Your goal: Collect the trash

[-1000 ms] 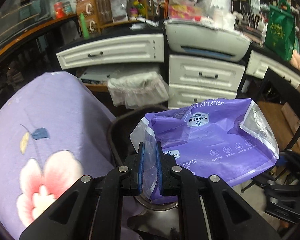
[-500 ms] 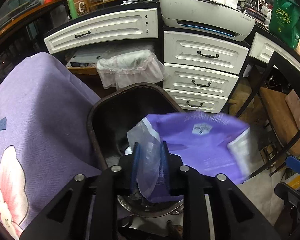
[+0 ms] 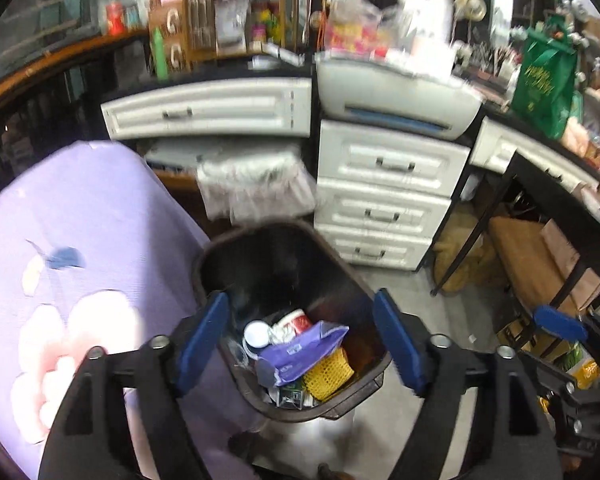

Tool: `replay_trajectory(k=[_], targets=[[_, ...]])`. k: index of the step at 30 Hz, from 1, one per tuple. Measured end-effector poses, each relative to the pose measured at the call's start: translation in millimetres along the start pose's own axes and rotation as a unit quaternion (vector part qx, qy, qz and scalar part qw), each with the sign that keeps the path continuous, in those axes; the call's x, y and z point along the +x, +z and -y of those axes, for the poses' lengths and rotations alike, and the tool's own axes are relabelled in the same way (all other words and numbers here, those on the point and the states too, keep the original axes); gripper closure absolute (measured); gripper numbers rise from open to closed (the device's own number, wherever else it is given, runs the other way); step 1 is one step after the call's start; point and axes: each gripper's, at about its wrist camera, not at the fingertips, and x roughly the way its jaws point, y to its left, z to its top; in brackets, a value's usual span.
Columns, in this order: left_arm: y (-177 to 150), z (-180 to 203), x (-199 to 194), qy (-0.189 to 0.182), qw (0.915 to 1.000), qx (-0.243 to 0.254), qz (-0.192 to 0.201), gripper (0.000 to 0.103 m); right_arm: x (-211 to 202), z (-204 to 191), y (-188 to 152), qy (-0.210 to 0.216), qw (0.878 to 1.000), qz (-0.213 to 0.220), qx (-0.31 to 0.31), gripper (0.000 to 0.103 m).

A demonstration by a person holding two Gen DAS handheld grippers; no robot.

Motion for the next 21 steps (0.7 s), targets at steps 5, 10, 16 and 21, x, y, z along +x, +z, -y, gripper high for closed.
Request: replay_trajectory(k=[5,10,16,21], targets=[[-17.0,-26.6,-73.4,0.025,0.9974,-0.014,0.067,0.006,-30.9,-36.3,10.4,0.021,0.998,0.062,-0.006,0.017],[-40.0,-51.3,-136.5,0.065,0.9894,-0.015,0.129,0.006,-66.8,-86.5,15.4,0.033,0.99,0.128,-0.037,0.007],[-68.9,-67.8,-190.5,0.142,0.9748,-0.034,0.168,0.006,-95.4,-144.5,12.7,0.028,0.98,0.174,-0.093,0.006],[-91.0,-76.8,-219.7,0.205,0.9603,-0.063,0.179,0.006,-108.0,-167.4,1.2,0.03,0.978,0.183,-0.095,0.006]])
